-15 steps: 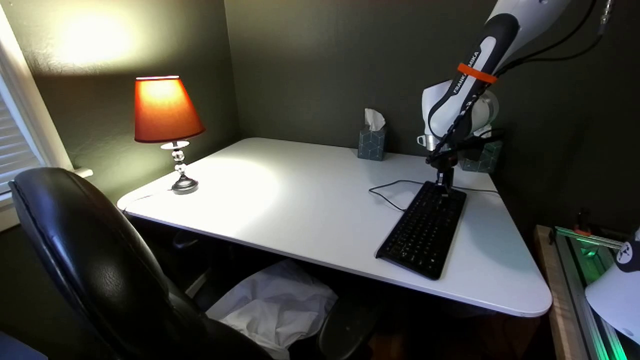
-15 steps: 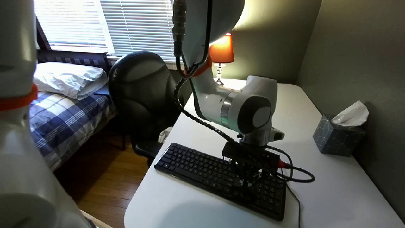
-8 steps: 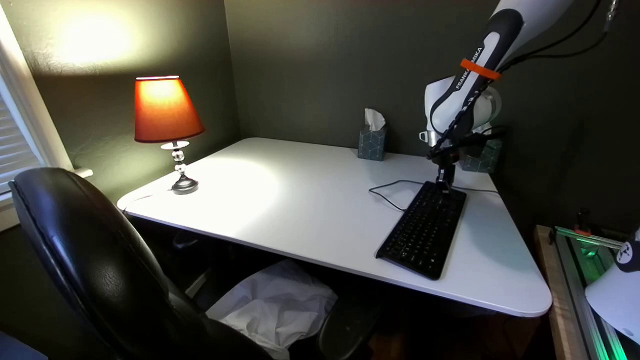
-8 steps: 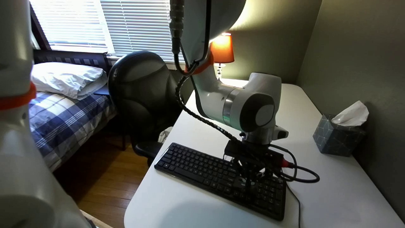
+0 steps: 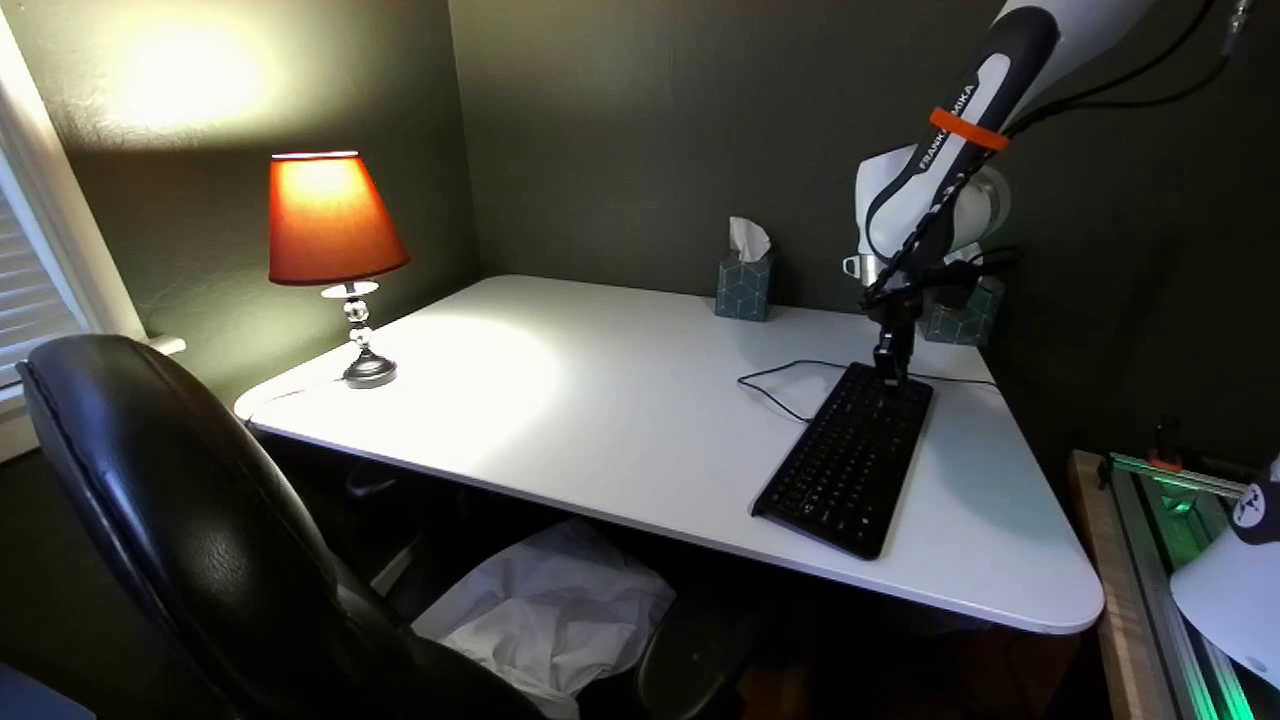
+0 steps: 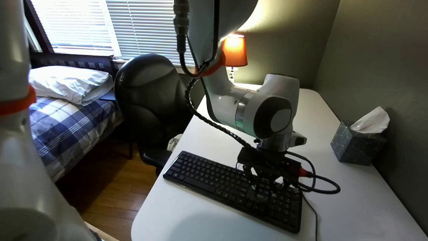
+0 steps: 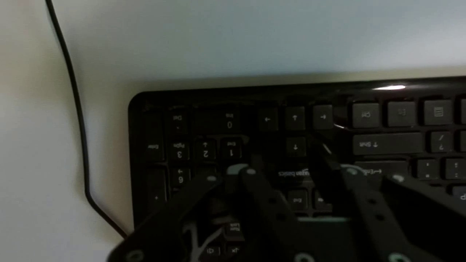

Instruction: Press a key on the keyboard

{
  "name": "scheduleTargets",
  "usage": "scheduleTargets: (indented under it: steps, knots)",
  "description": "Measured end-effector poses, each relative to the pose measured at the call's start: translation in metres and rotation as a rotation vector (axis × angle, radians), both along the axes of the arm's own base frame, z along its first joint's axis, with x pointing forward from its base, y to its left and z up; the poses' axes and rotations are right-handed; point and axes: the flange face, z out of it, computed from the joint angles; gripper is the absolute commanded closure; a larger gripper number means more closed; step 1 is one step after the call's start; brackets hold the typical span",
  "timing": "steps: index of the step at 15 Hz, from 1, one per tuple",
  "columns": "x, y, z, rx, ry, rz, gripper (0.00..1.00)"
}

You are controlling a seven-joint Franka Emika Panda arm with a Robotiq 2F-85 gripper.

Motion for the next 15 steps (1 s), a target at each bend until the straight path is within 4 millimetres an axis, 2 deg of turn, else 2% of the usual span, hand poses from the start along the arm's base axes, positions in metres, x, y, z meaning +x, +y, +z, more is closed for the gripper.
scheduleTargets:
  steps: [4,15]
  knots:
    - [-0.006,-0.001,0.008,0.002,-0.012,-0.012,0.01]
    - [-0.023,-0.009,0.043,-0.009,-0.073,-0.052,0.00]
